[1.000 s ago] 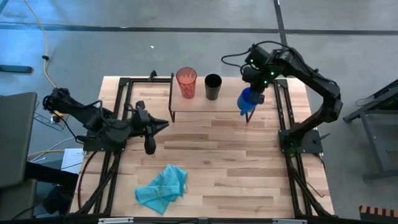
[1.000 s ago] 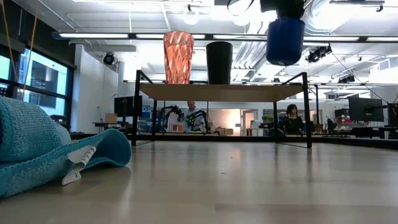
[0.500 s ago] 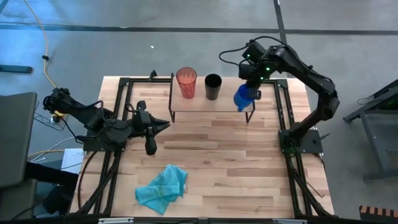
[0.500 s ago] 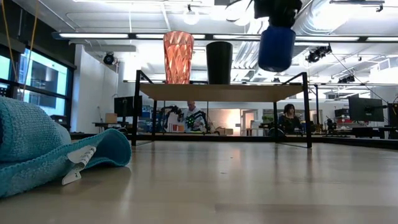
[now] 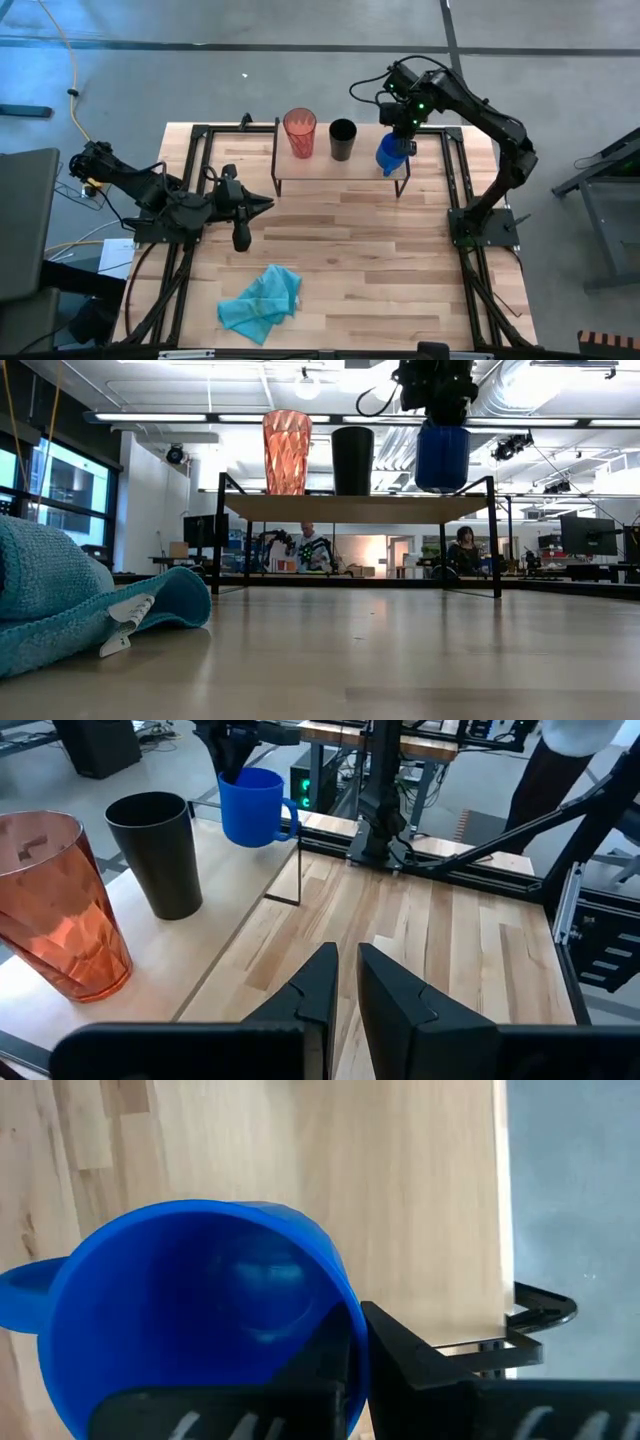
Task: Stack small to large cups/mugs on shelf
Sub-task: Put the blue mug on the shelf
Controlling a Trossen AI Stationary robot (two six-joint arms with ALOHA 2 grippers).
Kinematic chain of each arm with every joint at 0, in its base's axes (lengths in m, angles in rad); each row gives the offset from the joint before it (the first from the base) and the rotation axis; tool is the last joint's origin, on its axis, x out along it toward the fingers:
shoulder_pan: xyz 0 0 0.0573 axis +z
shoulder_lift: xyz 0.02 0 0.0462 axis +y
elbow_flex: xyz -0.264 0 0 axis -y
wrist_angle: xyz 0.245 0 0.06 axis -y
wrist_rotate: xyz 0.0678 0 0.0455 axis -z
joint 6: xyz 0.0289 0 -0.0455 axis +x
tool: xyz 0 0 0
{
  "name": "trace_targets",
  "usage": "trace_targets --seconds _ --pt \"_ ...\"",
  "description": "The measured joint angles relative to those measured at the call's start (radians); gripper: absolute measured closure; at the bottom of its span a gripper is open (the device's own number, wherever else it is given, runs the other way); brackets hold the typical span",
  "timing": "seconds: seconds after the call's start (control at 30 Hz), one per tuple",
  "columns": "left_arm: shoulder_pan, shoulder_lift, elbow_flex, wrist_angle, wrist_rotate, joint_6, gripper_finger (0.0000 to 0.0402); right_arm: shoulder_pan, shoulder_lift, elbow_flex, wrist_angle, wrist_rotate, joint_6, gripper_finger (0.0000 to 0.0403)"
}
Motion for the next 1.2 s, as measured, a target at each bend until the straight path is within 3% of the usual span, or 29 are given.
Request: trace_targets --seconds 1.2 --pt "0.000 0.001 0.000 0.001 -0.029 -0.030 0.0369 -0.052 0.080 0.020 0.098 0.003 -0.162 0.0403"
